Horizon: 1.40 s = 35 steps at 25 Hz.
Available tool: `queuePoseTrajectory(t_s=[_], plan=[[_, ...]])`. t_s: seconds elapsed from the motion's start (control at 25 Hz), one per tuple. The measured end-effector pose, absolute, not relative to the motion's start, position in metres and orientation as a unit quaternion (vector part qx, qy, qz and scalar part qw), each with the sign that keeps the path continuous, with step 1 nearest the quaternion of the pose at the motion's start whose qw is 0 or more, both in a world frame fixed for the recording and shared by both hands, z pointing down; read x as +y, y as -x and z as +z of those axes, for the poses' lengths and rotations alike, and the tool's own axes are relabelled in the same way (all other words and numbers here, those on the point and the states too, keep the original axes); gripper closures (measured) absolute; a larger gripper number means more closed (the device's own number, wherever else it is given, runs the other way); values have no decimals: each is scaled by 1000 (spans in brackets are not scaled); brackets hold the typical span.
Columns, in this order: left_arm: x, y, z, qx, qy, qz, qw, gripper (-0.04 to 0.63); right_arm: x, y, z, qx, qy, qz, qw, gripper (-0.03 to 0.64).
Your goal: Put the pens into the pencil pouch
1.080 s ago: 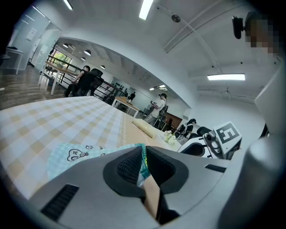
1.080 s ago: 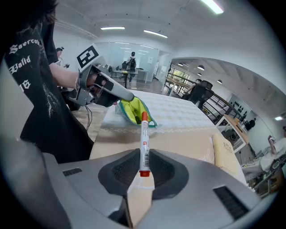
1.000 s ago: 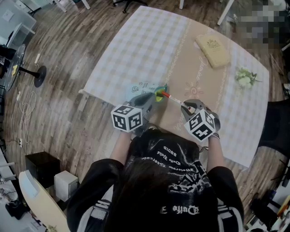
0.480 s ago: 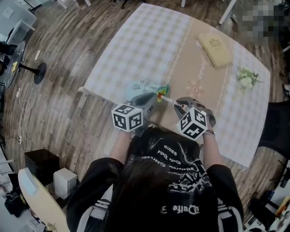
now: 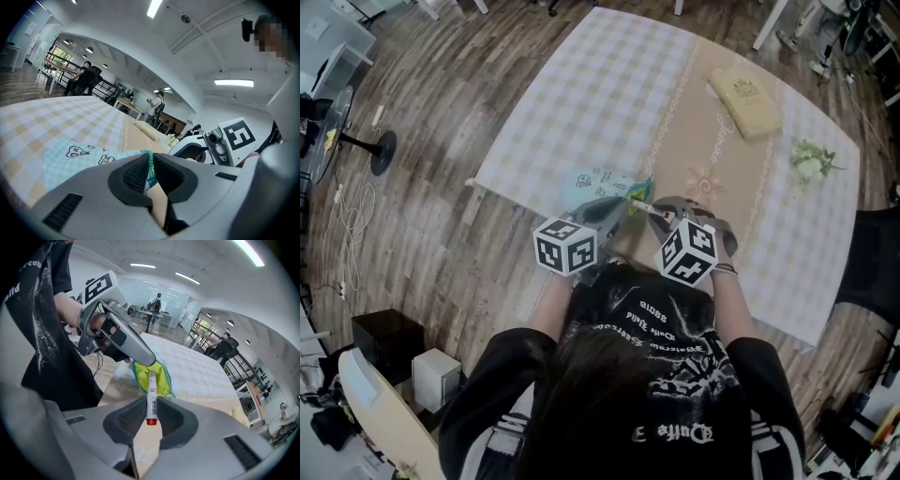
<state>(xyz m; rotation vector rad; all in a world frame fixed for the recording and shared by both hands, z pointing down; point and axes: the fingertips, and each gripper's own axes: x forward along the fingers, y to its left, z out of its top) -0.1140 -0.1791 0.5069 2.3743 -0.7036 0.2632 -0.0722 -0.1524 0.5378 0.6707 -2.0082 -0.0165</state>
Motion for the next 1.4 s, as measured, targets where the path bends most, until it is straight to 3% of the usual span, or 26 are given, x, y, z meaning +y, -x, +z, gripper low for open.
queuePoseTrajectory(t_s=[1.4], plan=[[-166,122,497,-231,-911,54,337,551,-170,125,538,-856,-261,-30,446,537]])
